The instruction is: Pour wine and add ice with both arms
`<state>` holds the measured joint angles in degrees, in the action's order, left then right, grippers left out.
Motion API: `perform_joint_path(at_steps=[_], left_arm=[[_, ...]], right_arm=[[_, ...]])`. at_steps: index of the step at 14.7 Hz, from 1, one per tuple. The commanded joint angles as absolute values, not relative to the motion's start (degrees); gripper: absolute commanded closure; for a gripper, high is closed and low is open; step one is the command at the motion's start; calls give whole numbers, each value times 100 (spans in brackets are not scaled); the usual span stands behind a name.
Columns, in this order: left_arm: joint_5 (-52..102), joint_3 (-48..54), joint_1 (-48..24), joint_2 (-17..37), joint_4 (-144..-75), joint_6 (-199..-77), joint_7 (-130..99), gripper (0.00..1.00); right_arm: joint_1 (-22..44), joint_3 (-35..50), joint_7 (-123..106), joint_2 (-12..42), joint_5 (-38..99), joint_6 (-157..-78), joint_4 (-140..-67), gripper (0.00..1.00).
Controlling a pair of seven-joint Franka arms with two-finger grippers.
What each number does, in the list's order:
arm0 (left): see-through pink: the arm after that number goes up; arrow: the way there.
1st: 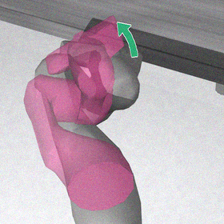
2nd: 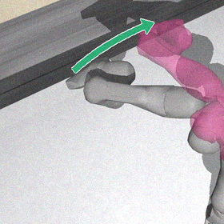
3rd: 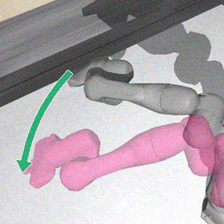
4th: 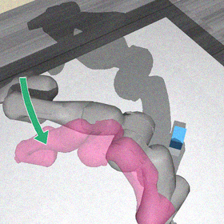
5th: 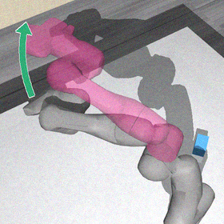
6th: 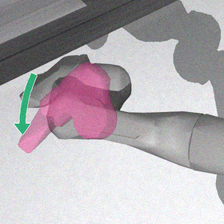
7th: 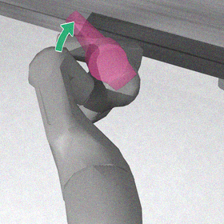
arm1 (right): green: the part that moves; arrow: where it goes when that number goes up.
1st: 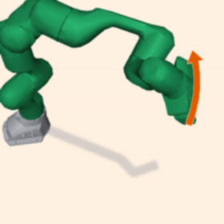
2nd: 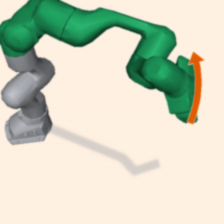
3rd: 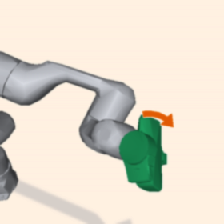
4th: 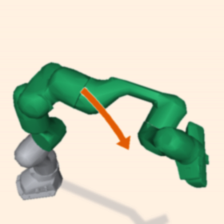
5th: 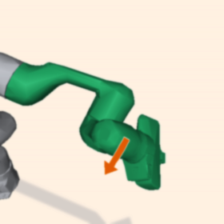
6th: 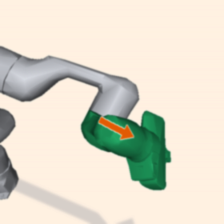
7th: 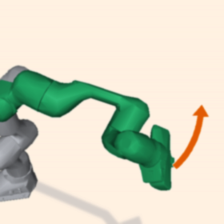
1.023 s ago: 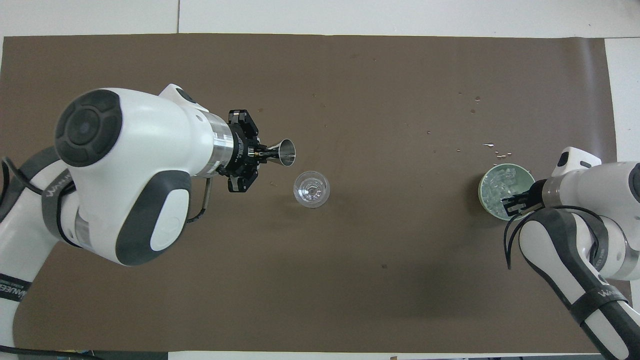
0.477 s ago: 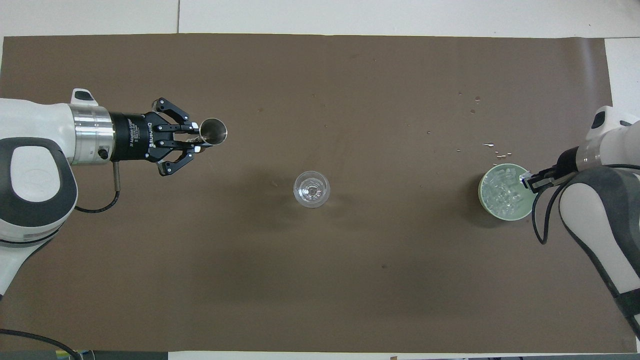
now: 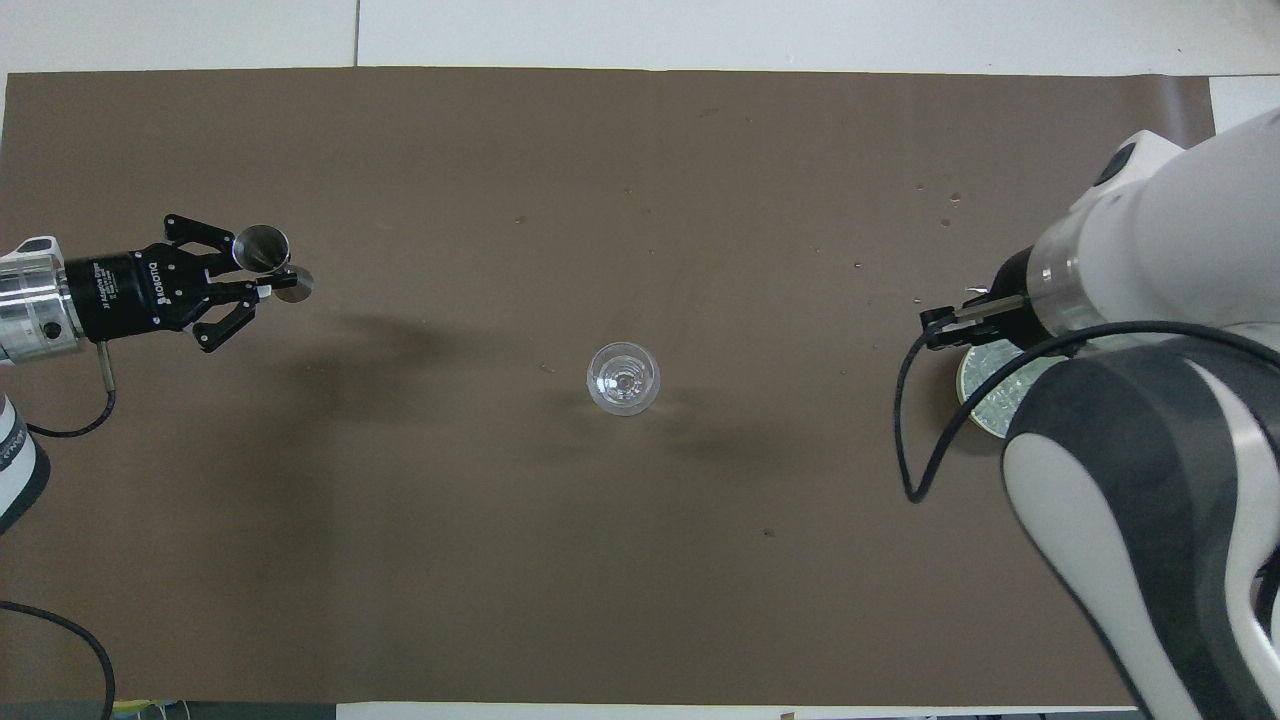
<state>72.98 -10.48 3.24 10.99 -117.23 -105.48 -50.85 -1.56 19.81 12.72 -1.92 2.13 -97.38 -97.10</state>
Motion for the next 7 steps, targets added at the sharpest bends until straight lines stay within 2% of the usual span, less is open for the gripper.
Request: perform_joint_path(at_steps=[1,3,5,7], left_arm=[[7769,-975,922,1862,-11295,-9863,-4421,100],[8075,-975,1098,1986,-11364,-9809,-4403,100],[8383,-967,1308,2065,-11741,-9800,-4159,100],[8499,-949,1450,2240,-11839,-9660,-3824,100]], right_arm=[[-237,2608,2414,307,351,-9667,-8992,100],[-133,3004,2951,404,509,-10026,-8991,100],[524,3032,3661,675,291,-10361,-9009,100],[772,3050,3980,922,-77,-10590,-9087,100]])
